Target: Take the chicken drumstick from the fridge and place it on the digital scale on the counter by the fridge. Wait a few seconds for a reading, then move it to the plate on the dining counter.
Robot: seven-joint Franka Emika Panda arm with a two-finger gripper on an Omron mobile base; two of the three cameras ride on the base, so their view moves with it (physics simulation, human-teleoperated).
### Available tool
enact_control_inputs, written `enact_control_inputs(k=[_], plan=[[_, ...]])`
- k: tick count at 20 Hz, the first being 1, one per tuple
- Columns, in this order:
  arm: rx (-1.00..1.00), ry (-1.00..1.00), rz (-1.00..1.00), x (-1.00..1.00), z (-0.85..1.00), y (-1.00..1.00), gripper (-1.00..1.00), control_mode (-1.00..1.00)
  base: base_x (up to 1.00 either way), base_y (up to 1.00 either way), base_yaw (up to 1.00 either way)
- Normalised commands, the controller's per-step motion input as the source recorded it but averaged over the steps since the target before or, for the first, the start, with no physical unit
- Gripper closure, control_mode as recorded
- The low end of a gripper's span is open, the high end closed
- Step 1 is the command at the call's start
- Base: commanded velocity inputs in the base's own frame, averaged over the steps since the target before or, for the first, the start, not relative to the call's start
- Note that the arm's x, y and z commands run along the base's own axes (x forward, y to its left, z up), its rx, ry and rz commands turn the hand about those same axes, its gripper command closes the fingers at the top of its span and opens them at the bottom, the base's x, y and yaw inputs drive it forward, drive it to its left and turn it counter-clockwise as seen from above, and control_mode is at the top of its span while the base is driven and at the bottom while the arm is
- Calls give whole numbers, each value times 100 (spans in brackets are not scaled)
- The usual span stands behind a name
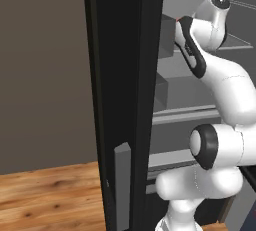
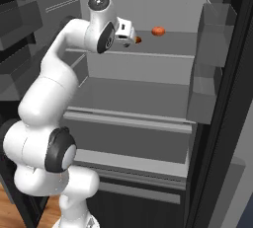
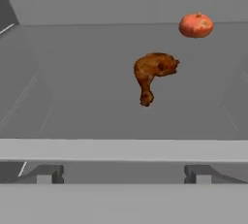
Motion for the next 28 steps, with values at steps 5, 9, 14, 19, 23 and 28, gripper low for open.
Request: enact_control_inputs(k=[5,9,14,19,23,28], plan=[[0,0,-8,81,-3,-11,-100,-100,0,0,0],[0,0,-7,81,-10,-15,-100,-100,0,0,0],[0,0,-8,50,-20,-13,-100,-100,0,0,0],[0,0,-6,27,-30,-3,-100,-100,0,0,0],[0,1,-2,30,-34,0,-100,-100,0,0,0],[0,3,0,29,-39,0,-100,-100,0,0,0]])
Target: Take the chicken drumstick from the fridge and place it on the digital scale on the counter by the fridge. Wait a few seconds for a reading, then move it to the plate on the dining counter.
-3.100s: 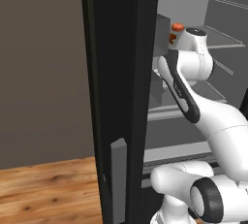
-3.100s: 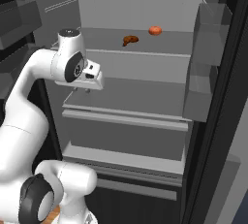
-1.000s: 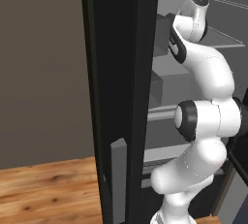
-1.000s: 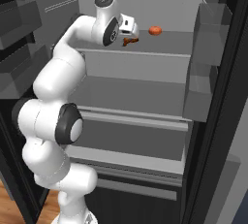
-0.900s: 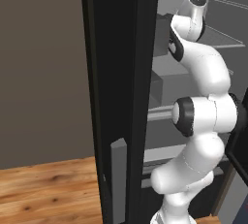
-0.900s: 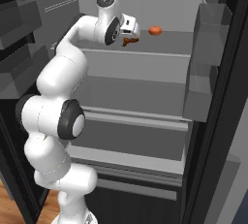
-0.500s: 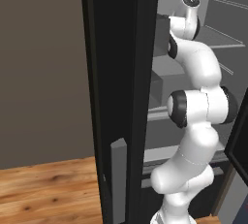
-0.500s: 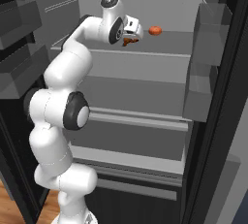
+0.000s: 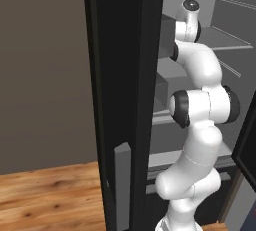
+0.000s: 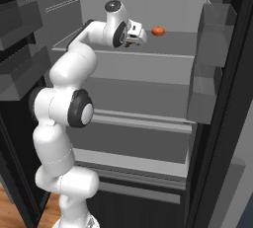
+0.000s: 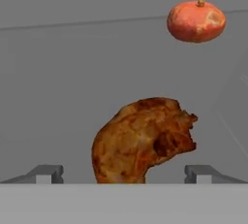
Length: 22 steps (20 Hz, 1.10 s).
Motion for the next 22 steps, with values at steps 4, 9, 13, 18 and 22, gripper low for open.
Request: enact_control_inputs(k=[4,9,13,18,22], plan=[[0,3,0,42,-53,0,-100,-100,0,0,0],[0,3,0,21,-56,0,100,-100,0,0,0],[0,1,0,-1,-43,0,100,-100,0,0,0],[2,-3,0,-39,-9,0,100,-100,0,0,0],[7,-18,0,-96,5,0,100,-100,0,0,0]])
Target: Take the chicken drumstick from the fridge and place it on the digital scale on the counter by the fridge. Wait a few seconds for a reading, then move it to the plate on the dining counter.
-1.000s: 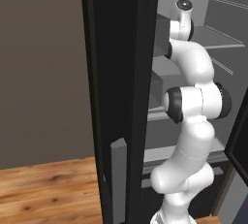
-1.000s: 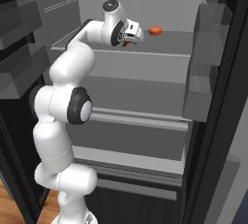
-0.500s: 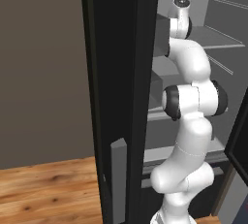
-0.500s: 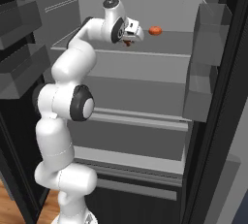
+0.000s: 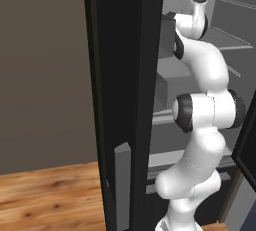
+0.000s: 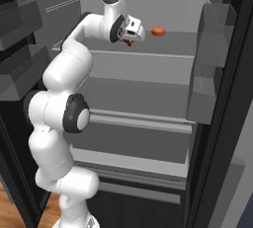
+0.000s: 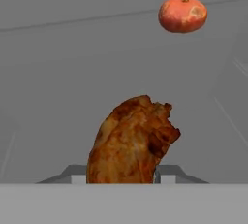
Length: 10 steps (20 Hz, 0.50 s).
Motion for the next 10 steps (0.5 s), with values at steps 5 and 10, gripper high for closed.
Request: enact_control_inputs(k=[5,10], plan=[[8,-18,0,-100,18,0,100,-100,0,0,0],[4,-6,0,-100,5,5,100,-100,0,0,0]])
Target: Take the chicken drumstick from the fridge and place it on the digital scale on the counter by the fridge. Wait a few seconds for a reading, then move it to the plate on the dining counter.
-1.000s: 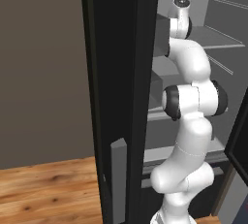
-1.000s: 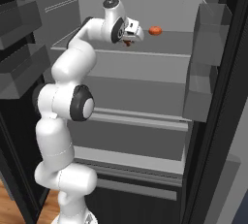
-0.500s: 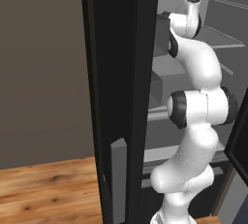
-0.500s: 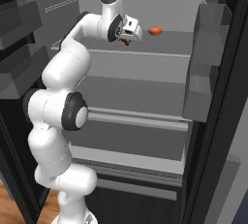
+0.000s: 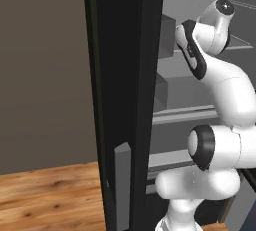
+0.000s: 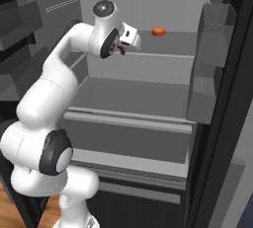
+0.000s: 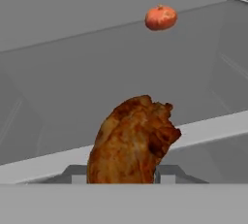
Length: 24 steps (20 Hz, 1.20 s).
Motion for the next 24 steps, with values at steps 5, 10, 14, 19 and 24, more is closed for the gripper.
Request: enact_control_inputs(k=[5,10,14,19,24], plan=[[3,0,0,-100,1,4,100,-100,0,0,0],[1,5,0,-100,-4,0,100,-100,0,0,0],[0,17,0,-100,-38,0,100,-100,0,0,0],[0,20,1,-76,-67,6,100,-100,0,0,0],[0,19,5,-29,-72,16,100,-100,0,0,0]])
